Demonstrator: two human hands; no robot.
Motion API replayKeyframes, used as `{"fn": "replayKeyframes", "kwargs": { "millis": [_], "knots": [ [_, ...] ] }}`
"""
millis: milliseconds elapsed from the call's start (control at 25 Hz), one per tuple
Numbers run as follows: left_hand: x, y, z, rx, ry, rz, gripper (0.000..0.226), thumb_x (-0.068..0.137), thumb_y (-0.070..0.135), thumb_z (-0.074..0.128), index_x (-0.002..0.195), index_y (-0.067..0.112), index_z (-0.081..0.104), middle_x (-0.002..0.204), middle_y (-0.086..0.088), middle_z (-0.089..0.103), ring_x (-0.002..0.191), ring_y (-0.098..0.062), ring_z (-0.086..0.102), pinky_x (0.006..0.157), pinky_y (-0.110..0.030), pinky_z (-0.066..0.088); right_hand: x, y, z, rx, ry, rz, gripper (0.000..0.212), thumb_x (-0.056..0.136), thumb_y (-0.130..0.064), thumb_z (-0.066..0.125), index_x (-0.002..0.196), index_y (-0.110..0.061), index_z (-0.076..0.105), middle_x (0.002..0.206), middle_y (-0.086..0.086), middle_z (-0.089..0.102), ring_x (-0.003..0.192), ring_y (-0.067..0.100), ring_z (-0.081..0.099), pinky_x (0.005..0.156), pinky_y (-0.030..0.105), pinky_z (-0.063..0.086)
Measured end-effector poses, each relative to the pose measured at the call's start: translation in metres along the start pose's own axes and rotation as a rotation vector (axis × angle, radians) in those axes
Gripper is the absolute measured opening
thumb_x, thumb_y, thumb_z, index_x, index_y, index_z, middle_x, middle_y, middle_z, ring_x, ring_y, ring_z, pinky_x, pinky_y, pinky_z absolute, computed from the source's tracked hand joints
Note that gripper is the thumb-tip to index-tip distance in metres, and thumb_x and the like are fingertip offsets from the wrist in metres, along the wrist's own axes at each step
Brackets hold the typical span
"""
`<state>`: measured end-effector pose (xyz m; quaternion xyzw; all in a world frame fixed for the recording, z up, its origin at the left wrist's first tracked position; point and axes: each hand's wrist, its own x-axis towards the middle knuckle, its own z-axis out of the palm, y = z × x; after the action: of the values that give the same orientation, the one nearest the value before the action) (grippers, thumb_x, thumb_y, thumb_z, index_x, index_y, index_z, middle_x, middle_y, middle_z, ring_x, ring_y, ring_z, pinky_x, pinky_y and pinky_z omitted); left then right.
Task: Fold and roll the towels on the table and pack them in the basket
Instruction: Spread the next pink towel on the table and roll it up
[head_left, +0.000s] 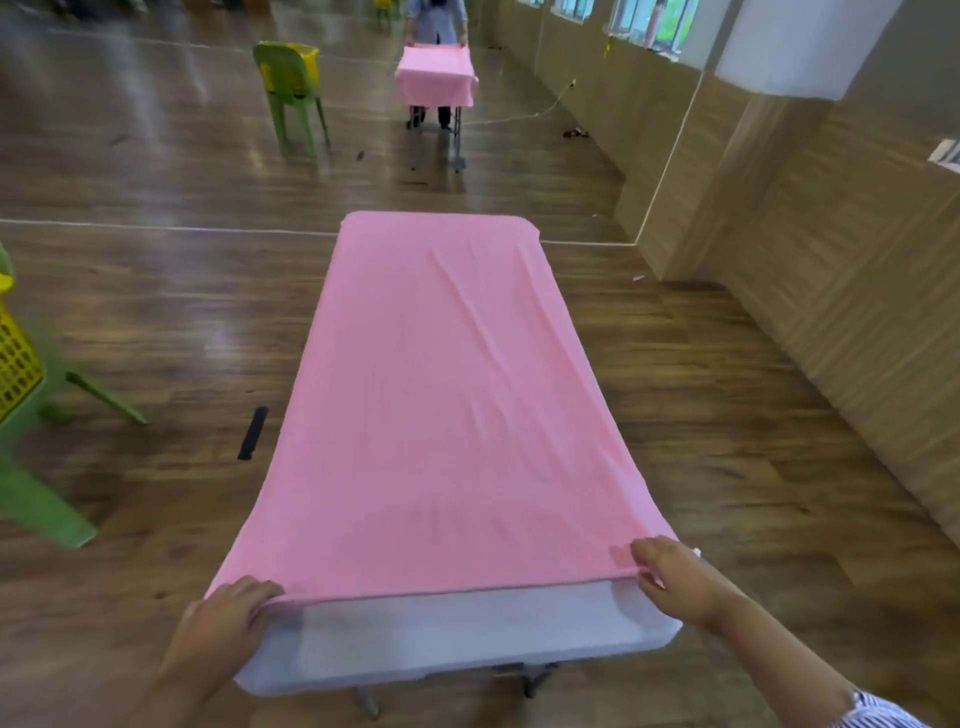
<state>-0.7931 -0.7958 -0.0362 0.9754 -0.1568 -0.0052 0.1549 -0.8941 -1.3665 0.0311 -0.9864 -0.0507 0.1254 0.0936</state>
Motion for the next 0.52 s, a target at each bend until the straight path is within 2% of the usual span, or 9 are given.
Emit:
{"fn": "replayKeyframes", "kwargs": {
  "millis": [120,200,280,360,440,520],
  "knots": [
    [-0.017,0.005,0.008,0.033,-0.012,-0.093,0.015,0.076,0.035,0.06,0.087,0.044,0.06,0.086,0.016,0.063,0.076,-0.017,0.065,0.059,-0.029,0.037,-0.001,0.014,0.019,0.008,-0.061,-0.023,0.013,0.077,-0.014,0.045,0.086,-0.009,0.052,0.084,-0.003,0.045,0.079,0.017,0.042,0.07,0.028,0.034],
    [-0.019,0.015,0.007,0.043,-0.021,-0.064,0.02,0.075,0.025,0.058,0.086,0.042,0.061,0.087,0.018,0.062,0.076,-0.014,0.063,0.058,-0.028,0.034,-0.007,0.024,0.026,0.028,-0.078,-0.03,0.013,0.076,-0.008,0.052,0.087,-0.006,0.058,0.085,0.0,0.049,0.079,0.022,0.049,0.07,0.027,0.035],
    [-0.018,0.02,0.006,0.041,0.004,0.01,0.022,0.073,0.024,0.048,0.085,0.038,0.06,0.084,0.019,0.06,0.074,-0.008,0.057,0.055,-0.026,0.03,-0.019,0.03,0.032,0.099,-0.016,0.04,0.011,0.074,-0.004,0.061,0.084,-0.007,0.063,0.085,-0.001,0.051,0.078,0.022,0.055,0.07,0.023,0.036],
    [-0.018,0.023,0.006,0.039,0.019,0.058,0.024,0.073,0.024,0.042,0.085,0.034,0.06,0.083,0.017,0.061,0.076,-0.004,0.051,0.054,-0.025,0.027,-0.029,0.032,0.034,0.156,0.07,0.106,0.015,0.07,0.003,0.069,0.079,-0.009,0.067,0.082,-0.002,0.053,0.076,0.012,0.056,0.07,0.016,0.037],
    [-0.018,0.021,0.007,0.067,0.031,0.078,0.029,0.07,0.021,0.04,0.086,0.032,0.061,0.083,0.015,0.062,0.073,-0.007,0.056,0.053,-0.024,0.027,-0.033,0.028,0.035,0.18,0.158,0.093,0.02,0.064,0.006,0.075,0.073,-0.011,0.071,0.075,-0.003,0.06,0.07,0.003,0.052,0.069,0.011,0.037],
    [-0.021,0.017,0.004,0.103,0.018,0.063,0.033,0.065,0.019,0.039,0.085,0.03,0.063,0.081,0.011,0.063,0.067,-0.015,0.062,0.055,-0.024,0.028,-0.034,0.024,0.037,0.182,0.205,0.109,0.019,0.064,0.003,0.077,0.072,-0.013,0.073,0.074,-0.004,0.067,0.068,0.005,0.053,0.07,0.013,0.038]
  ]
}}
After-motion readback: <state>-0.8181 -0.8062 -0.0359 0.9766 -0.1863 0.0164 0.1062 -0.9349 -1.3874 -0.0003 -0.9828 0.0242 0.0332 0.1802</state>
